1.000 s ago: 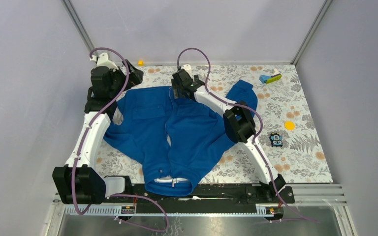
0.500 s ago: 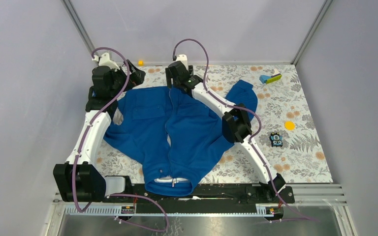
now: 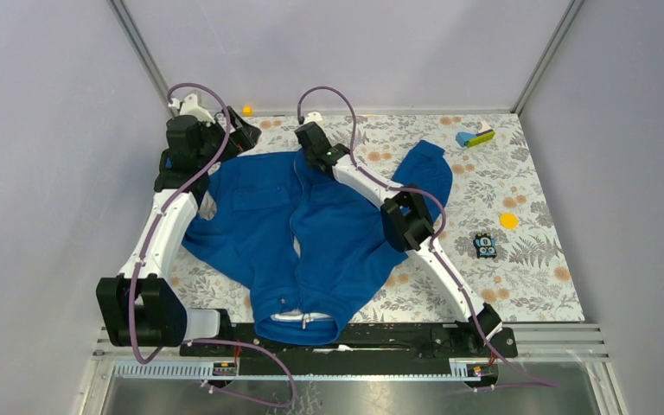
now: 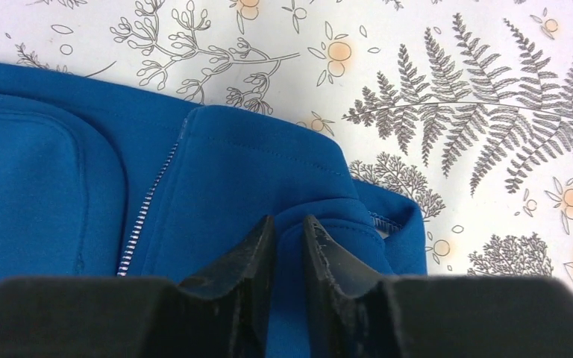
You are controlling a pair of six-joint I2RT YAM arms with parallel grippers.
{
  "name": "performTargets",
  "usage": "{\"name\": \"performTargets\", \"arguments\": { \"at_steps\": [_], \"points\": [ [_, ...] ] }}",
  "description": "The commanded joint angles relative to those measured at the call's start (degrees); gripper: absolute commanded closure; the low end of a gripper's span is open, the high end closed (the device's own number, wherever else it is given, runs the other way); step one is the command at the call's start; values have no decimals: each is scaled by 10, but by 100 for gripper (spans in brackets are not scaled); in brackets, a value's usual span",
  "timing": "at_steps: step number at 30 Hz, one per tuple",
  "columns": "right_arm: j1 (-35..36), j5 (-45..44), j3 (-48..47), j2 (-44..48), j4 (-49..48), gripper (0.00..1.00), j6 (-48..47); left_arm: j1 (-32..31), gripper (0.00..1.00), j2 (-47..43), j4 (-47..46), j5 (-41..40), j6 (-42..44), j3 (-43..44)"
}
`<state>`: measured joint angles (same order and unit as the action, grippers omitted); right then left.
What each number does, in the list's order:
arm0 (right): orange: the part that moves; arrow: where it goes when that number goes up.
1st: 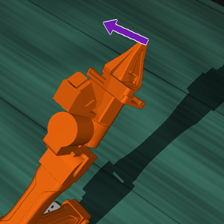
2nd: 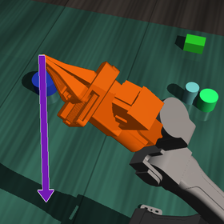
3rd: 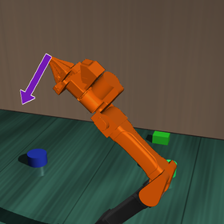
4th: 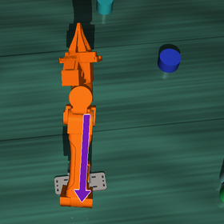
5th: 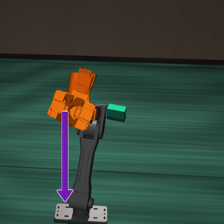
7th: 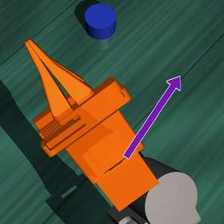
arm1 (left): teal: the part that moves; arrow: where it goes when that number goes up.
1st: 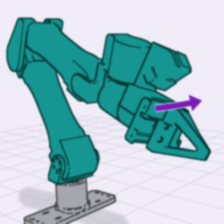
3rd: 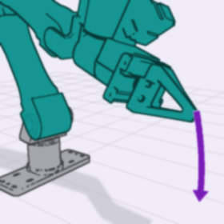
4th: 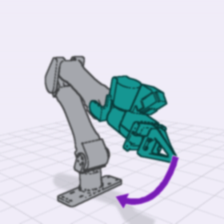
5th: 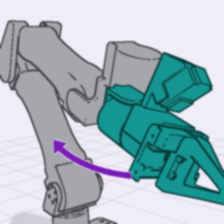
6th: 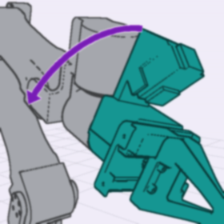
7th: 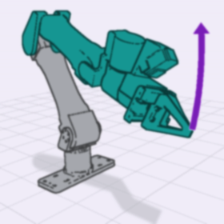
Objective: Zip up the jacket
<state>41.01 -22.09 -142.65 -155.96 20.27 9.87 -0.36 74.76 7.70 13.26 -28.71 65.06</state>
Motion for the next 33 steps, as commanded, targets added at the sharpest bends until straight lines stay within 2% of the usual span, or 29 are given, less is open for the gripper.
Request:
{"name": "performTargets", "arguments": {
  "at_steps": [1, 4, 7, 11, 15, 20, 21, 24, 27, 30, 33],
  "points": [
    [-5, 49, 15, 38, -18, 79, 1, 3, 1, 17, -34, 32, -11, 2],
    [-22, 116, 51, 76, -32, 89, 10, 3, 1, 33, -35, 55, -20, 6],
    [-51, 245, 88, 106, -47, 100, 28, 3, 1, 54, -38, 91, -34, 12],
    [-83, 373, 124, 128, -39, 100, 43, 3, 1, 84, -47, 142, -57, 17],
    [-94, 358, 183, 174, -32, 100, 37, 3, 1, 101, -53, 167, -67, 19],
    [-84, 300, 186, 193, -12, 100, 65, 3, 1, 105, -71, 180, -91, 9],
    [-75, 275, 177, 188, -4, 95, 63, 3, 1, 105, -74, 182, -97, 7],
    [-41, 206, 112, 154, 28, 57, 40, 3, 1, 97, -89, 189, -116, -3],
    [-12, 122, 20, 94, 69, 34, 37, 3, 1, 85, -97, 181, -124, -12],
    [2, 29, -52, 46, 102, 22, 52, 3, 1, 80, -89, 172, -116, -9],
    [9, -23, -38, 36, 86, 17, 55, 3, 1, 77, -87, 165, -112, -11]
  ]
}}
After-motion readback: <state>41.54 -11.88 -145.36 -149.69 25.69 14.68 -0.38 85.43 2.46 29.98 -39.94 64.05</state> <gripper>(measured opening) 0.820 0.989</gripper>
